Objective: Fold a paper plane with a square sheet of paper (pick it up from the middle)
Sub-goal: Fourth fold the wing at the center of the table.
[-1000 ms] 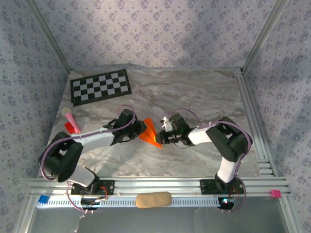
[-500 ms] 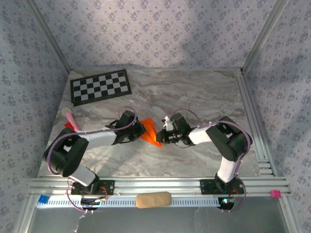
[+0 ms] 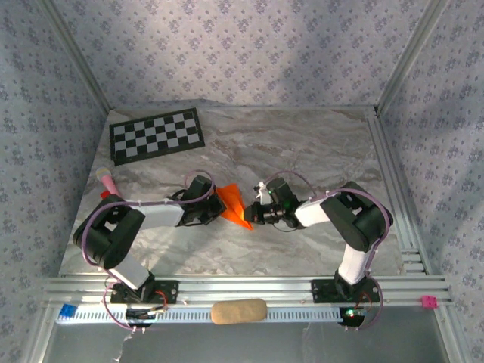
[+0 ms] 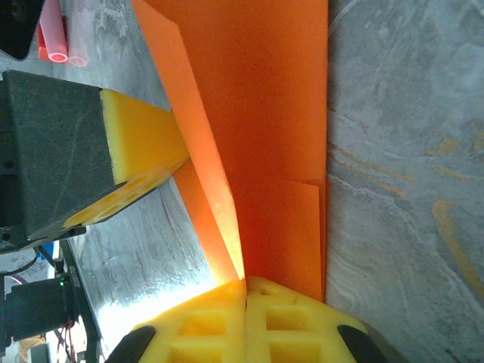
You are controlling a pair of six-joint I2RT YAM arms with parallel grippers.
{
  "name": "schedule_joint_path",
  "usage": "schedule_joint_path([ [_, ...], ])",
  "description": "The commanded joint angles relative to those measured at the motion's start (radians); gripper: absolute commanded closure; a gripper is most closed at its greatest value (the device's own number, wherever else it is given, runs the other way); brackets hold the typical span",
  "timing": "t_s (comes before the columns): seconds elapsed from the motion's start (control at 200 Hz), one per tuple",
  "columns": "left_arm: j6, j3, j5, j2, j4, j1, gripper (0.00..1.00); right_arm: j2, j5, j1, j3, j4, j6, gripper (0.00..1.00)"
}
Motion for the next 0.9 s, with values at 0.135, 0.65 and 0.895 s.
schedule_joint_path([
  [0.135,-0.004,-0.011,-0.026,0.008,-0.051,0.003,0.89,0.001,-0.008,-0.018,-0.021,0.008,0.029,0.98],
  [0.65,0.023,0.014,-0.018,0.003,-0.057,0.002,0.88,0.053,-0.027,-0.026,-0.008,0.007,0.044,0.98],
  [0.895,0.059,0.035,-0.009,-0.024,-0.051,0.001,0.85,0.063,-0.027,-0.027,-0.004,-0.007,0.049,0.98],
])
